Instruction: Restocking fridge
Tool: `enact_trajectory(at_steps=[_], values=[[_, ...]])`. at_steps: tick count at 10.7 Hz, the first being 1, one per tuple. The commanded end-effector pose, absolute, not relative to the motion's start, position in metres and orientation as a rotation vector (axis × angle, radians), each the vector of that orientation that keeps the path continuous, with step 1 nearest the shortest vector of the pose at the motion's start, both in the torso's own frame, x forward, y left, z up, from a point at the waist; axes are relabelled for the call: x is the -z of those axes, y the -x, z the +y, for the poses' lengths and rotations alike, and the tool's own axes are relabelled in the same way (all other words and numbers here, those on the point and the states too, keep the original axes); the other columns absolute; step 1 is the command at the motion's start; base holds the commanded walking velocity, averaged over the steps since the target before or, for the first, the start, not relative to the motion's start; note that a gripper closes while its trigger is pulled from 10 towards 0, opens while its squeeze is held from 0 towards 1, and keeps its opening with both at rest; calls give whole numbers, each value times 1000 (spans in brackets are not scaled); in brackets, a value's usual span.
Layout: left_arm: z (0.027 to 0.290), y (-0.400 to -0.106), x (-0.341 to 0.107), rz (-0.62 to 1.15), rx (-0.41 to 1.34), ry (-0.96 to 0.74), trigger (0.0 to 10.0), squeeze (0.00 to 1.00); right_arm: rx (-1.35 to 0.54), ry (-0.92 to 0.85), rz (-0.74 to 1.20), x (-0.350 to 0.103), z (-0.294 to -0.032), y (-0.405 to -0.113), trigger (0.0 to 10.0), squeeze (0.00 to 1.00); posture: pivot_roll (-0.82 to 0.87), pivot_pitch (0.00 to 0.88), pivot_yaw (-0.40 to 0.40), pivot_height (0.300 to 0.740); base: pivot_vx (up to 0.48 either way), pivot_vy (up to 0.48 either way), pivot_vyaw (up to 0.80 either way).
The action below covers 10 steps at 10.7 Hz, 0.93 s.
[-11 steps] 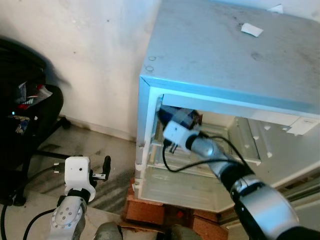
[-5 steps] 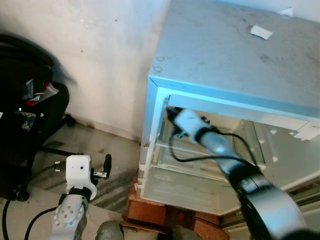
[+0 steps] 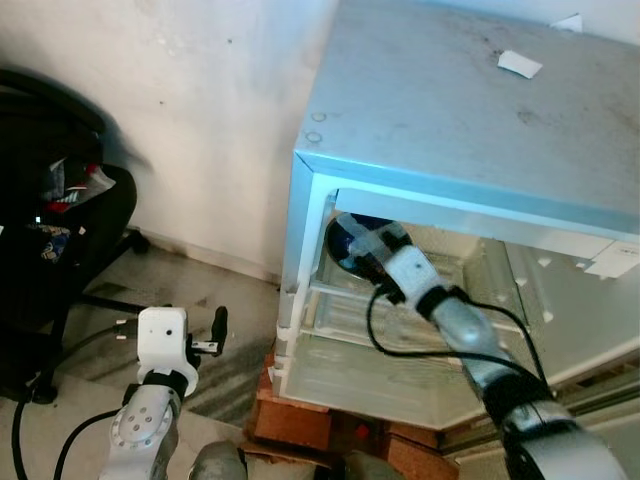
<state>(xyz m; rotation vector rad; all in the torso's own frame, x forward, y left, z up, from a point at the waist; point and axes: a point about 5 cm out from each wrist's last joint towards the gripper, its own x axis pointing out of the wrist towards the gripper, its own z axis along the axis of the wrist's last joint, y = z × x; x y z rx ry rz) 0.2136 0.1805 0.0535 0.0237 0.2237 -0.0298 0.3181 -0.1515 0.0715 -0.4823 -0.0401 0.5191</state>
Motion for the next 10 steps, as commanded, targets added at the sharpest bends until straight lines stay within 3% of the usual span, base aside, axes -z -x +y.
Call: enact_trajectory(at_steps=[1,4,6,7,8,10], values=[[180,-212,-50,236,34,-31,10000,0,-484,465,-59,-78,-160,-319,10000,1000,171,105,-117,740,0,0,0],[180,-220,-55,209,34,-33,10000,0,-340,330,-92,-77,-175,-299,10000,1000,175,92,-122,740,0,0,0],[177,-222,-55,215,63,-47,10000,0,-354,233,2,-53,-165,-268,10000,1000,167,87,-100,740,0,0,0],[177,-223,-55,218,74,-55,10000,0,-291,103,70,-42,-164,-256,10000,557,159,85,-90,740,0,0,0],[178,-224,-54,229,76,-57,10000,0,-240,-20,115,-39,-161,-247,10000,0,146,81,-77,740,-311,0,0],[179,-228,-54,230,78,-61,10000,0,-149,-118,104,-47,-168,-247,10000,0,140,79,-68,740,-334,0,0]])
